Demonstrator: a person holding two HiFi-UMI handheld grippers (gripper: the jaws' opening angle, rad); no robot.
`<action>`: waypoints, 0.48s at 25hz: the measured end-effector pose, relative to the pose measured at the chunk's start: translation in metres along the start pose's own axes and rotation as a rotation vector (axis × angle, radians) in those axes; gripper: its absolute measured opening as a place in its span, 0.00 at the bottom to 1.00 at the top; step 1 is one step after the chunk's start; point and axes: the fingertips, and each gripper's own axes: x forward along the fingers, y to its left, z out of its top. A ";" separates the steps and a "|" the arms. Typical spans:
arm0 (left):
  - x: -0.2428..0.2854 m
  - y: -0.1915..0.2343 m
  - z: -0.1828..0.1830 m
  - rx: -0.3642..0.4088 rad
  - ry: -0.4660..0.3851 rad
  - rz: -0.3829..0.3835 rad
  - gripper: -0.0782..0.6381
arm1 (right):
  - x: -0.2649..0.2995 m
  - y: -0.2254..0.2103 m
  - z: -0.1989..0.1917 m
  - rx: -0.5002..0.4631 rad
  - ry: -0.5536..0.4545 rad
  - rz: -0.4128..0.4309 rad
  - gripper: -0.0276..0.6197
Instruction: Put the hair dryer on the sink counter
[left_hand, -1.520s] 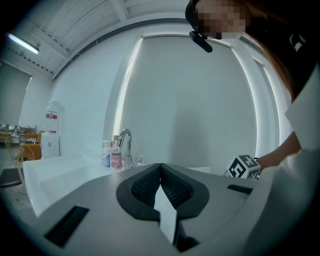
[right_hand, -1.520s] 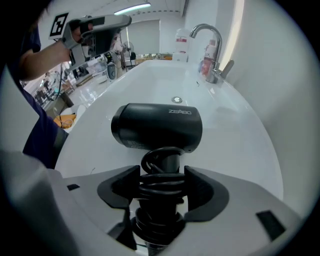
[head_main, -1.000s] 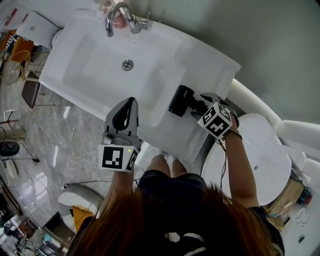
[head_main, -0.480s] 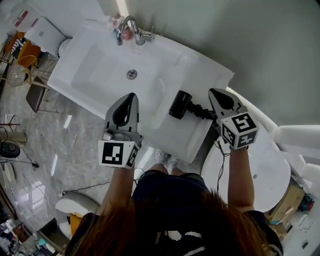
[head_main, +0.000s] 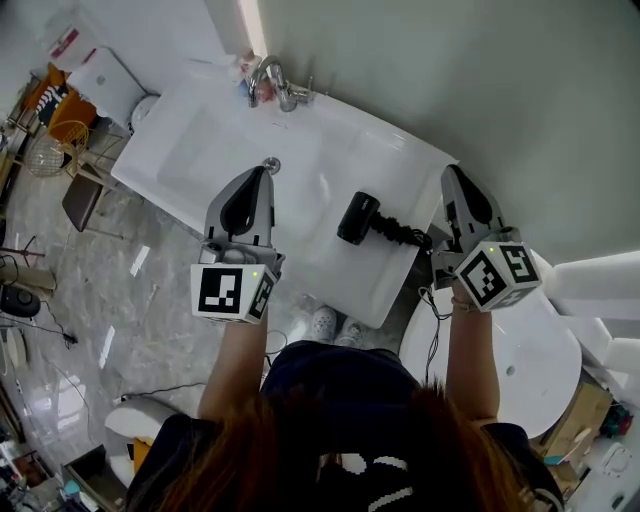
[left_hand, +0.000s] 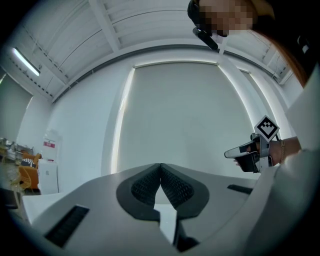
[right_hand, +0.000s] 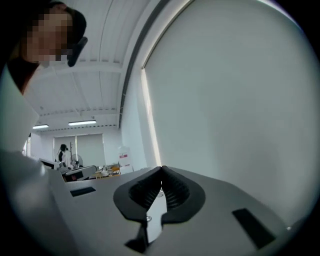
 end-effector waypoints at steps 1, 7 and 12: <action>-0.001 -0.001 0.003 0.000 -0.007 0.001 0.13 | -0.004 -0.002 0.002 0.009 -0.011 -0.016 0.06; -0.006 -0.011 0.015 0.046 -0.010 0.007 0.13 | -0.024 0.003 0.013 0.025 -0.032 -0.015 0.06; -0.013 -0.019 0.020 0.056 -0.010 0.006 0.13 | -0.034 0.010 0.018 -0.008 -0.035 -0.017 0.06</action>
